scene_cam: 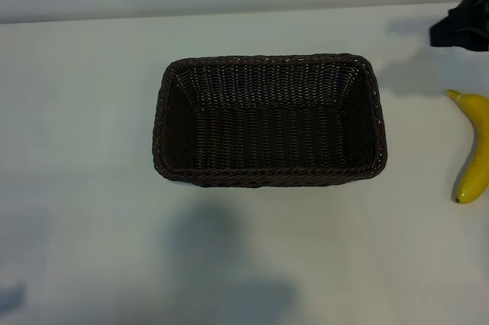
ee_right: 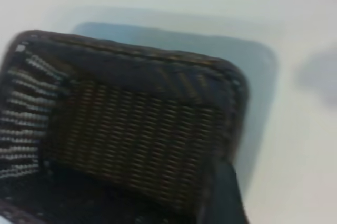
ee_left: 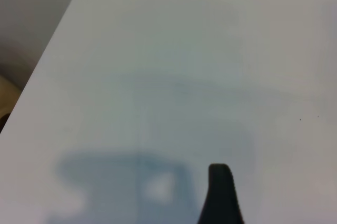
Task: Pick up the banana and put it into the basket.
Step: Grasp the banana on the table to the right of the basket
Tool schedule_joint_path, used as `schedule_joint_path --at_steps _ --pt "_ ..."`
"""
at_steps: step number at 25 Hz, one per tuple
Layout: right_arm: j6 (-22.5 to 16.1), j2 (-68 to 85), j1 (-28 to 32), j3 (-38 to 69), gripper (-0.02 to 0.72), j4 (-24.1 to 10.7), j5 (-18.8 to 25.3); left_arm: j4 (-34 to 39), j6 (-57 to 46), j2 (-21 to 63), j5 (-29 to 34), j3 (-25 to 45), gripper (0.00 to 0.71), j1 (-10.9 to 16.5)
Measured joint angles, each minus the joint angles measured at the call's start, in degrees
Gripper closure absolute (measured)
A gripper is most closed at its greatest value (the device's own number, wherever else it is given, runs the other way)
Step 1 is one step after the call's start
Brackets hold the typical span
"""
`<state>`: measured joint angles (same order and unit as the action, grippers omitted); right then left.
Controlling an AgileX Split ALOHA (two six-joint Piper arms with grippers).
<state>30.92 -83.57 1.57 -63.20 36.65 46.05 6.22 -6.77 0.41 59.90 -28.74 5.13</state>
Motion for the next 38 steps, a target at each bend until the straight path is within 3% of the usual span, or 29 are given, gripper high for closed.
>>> schedule_joint_path --at_steps 4,7,10,12,20,26,38 --pt "-12.2 0.0 -4.1 -2.2 0.173 -15.2 2.0 0.0 0.0 0.0 0.0 0.0 0.150 0.0" --pt "-23.9 0.0 -6.9 -2.9 0.171 -25.4 3.4 0.0 0.0 0.0 0.0 0.0 0.150 0.0" --pt "-34.0 0.0 -7.1 -2.9 0.171 -32.1 4.2 0.0 0.0 0.0 0.0 0.0 0.150 0.0" --pt "-37.8 0.0 -7.1 -2.9 0.171 -34.7 5.0 0.0 0.0 0.0 0.0 0.0 0.150 0.0" --pt "-40.2 -2.0 -3.5 -3.5 0.169 -35.6 7.9 0.0 0.0 0.0 0.0 0.0 0.150 0.0" --pt "-36.4 -7.8 1.0 -3.5 0.169 -32.4 8.5 0.0 0.0 0.0 0.0 0.0 0.150 0.0" --pt "-35.7 -19.4 1.1 -3.5 0.169 -35.3 6.1 0.0 0.0 0.0 0.0 0.0 0.150 0.0"
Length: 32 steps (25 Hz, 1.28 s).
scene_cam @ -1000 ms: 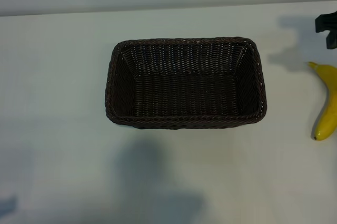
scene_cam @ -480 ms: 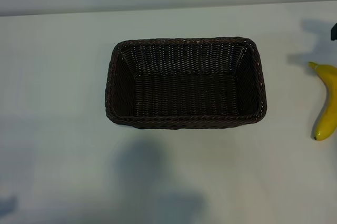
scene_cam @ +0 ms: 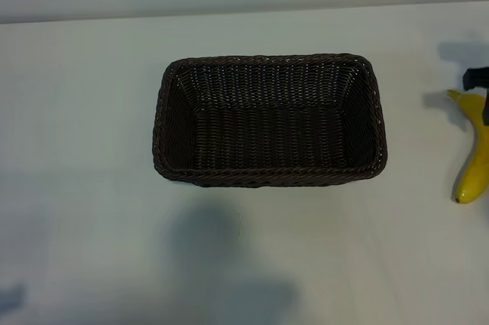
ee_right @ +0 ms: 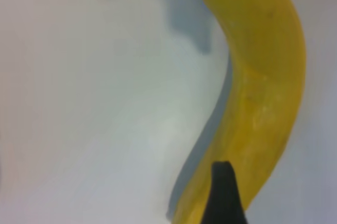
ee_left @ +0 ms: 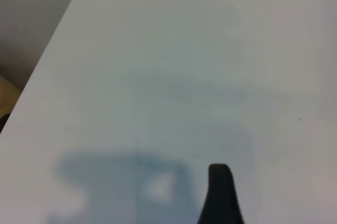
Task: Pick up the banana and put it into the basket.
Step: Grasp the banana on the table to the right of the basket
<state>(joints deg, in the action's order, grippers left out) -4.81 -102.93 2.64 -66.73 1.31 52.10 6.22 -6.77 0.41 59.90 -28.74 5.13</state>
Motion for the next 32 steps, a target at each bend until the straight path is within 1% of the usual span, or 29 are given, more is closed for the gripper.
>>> schedule_joint_path --at_steps 4,9,19,25,32 --pt "0.0 -3.6 0.3 0.0 0.169 -0.6 -1.9 0.0 0.0 0.0 0.0 0.0 0.150 0.0" --pt "0.0 -6.6 1.6 0.0 0.169 -1.0 -2.9 0.0 0.0 0.0 0.0 0.0 0.150 0.0" --pt "0.1 -8.0 2.2 -0.1 0.169 0.7 -4.3 0.0 0.0 0.0 0.0 0.0 0.150 0.0" --pt "0.1 -9.5 2.2 -0.1 0.169 0.9 -5.0 0.0 0.0 0.0 0.0 0.0 0.150 0.0" --pt "0.1 -10.5 2.2 -0.1 0.173 0.9 -6.9 0.0 0.0 0.0 0.0 0.0 0.150 0.0"
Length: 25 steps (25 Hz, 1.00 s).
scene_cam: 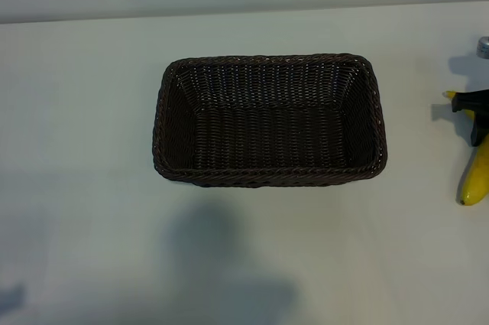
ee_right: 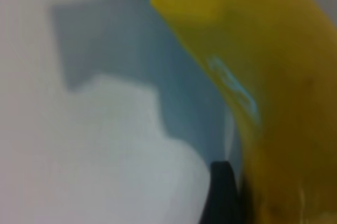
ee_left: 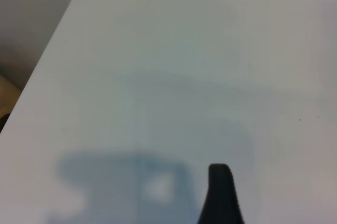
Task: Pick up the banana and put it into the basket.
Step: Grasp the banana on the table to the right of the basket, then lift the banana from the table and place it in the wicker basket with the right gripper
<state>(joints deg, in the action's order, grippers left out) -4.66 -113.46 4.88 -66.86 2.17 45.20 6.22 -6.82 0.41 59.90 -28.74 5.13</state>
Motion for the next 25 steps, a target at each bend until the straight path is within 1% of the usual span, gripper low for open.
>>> schedule_joint_path --at_steps 2,4,11,15,18,22,25 --pt "0.0 0.0 0.0 0.0 0.205 0.0 -0.2 0.0 0.0 0.0 0.0 0.0 0.150 0.0" --pt "0.0 0.0 0.0 0.0 0.271 0.1 -0.2 0.0 0.0 0.0 0.0 0.0 0.150 0.0" --pt "0.0 0.0 0.0 0.0 0.271 0.2 -0.1 0.0 0.0 0.0 0.0 0.0 0.150 0.0" --pt "0.7 2.7 0.0 -0.1 0.271 0.2 1.5 0.0 0.0 0.0 0.0 0.0 0.150 0.0" --pt "0.8 6.5 0.0 -2.2 0.271 0.2 4.5 0.0 0.0 0.0 0.0 0.0 0.150 0.0" --pt "1.6 10.5 0.0 -7.5 0.271 0.2 11.5 0.0 0.0 0.0 0.0 0.0 0.150 0.0" --pt "3.0 11.2 -0.2 -11.3 0.271 0.2 16.6 0.0 0.0 0.0 0.0 0.0 0.150 0.0"
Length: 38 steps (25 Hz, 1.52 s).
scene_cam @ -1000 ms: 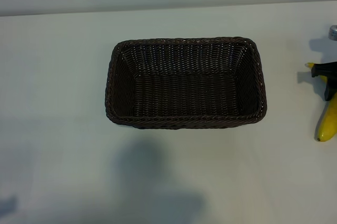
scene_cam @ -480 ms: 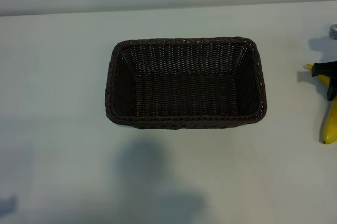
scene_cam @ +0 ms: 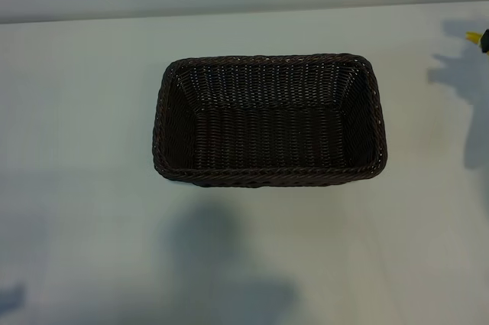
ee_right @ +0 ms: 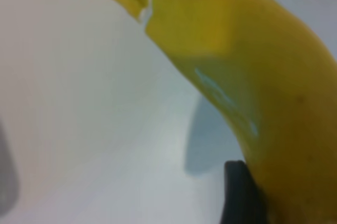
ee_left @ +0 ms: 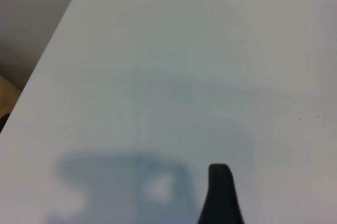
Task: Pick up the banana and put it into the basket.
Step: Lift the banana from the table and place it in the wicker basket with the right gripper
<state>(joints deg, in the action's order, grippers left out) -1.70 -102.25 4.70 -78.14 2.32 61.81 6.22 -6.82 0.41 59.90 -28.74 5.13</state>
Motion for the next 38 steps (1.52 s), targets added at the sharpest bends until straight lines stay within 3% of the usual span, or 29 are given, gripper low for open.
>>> schedule_joint_path --at_steps 6,12,15,29,38 --pt "5.0 0.0 -4.1 -4.4 0.271 -0.2 3.1 0.0 0.0 0.0 0.0 0.0 0.150 0.0" --pt "24.7 -0.2 -13.3 -7.8 0.271 -2.3 1.9 0.0 0.0 0.0 0.0 0.0 0.150 0.0" --pt "30.8 -0.3 -18.0 -7.9 0.271 -3.1 0.0 0.0 0.0 0.0 0.0 0.0 0.150 0.0" --pt "32.0 -0.5 -35.3 -8.0 0.271 -3.4 -11.4 0.0 0.0 0.0 0.0 0.0 0.150 0.0" --pt "32.0 -5.9 -39.8 -8.0 0.271 -3.0 -17.2 0.0 0.0 0.0 0.0 0.0 0.150 0.0"
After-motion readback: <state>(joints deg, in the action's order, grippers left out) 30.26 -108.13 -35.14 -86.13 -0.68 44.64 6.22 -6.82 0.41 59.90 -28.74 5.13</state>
